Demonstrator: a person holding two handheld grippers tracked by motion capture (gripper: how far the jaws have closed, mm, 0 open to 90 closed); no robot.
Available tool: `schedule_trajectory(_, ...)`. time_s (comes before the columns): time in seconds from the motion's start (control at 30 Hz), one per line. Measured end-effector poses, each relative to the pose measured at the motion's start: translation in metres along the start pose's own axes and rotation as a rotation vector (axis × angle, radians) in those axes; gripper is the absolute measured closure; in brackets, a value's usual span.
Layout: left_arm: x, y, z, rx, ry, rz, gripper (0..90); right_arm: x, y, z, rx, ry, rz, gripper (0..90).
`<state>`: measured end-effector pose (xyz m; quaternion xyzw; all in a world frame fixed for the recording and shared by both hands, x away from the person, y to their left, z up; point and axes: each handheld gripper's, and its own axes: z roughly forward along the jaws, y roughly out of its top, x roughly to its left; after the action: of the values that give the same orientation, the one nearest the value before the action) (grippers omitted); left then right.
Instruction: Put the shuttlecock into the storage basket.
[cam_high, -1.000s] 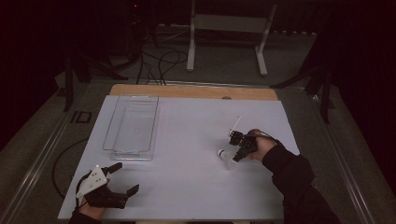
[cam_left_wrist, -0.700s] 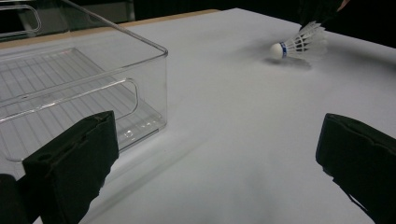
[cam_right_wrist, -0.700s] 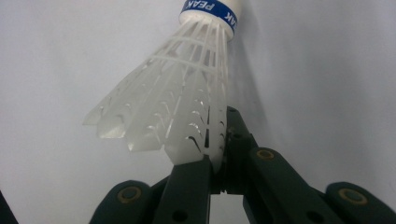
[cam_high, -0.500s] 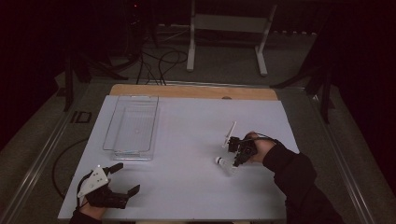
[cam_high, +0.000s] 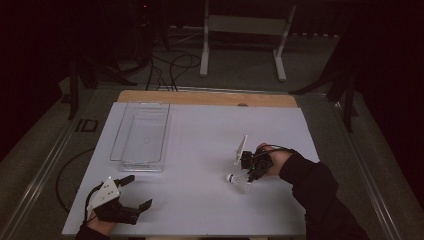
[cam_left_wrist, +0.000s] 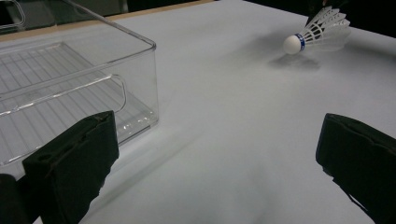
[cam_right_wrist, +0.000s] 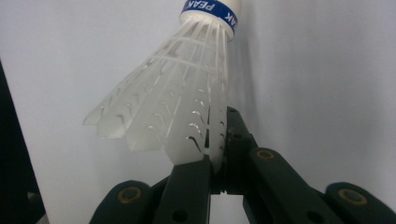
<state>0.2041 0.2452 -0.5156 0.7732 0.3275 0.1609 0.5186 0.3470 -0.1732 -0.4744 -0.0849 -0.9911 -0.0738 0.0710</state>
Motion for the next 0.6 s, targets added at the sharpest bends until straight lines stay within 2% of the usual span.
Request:
schedule_trajectory(0.2, 0.000, 0.003, 0.001, 0.016, 0.001, 0.011, 0.0, 0.003, 0.003, -0.001, 0.010, 0.002, -0.048, 90.0)
schedule_trajectory(0.4, 0.000, 0.008, -0.001, 0.023, -0.004, 0.013, 0.1, 0.007, 0.010, -0.002, 0.012, 0.000, -0.118, 90.0)
schedule_trajectory(0.47, 0.000, 0.010, -0.001, 0.026, -0.007, 0.014, 0.1, 0.010, 0.012, -0.002, 0.017, 0.001, -0.115, 90.0)
schedule_trajectory(0.5, 0.000, 0.012, -0.002, 0.026, -0.014, 0.010, 0.0, 0.009, 0.013, -0.002, 0.013, 0.002, -0.142, 90.0)
schedule_trajectory(0.57, 0.001, 0.015, -0.003, 0.017, -0.029, -0.005, 0.1, 0.011, 0.016, -0.003, 0.021, 0.004, -0.136, 90.0)
schedule_trajectory(0.6, 0.002, 0.016, -0.003, 0.023, -0.026, 0.003, 0.1, 0.012, 0.017, -0.003, 0.026, 0.011, -0.138, 90.0)
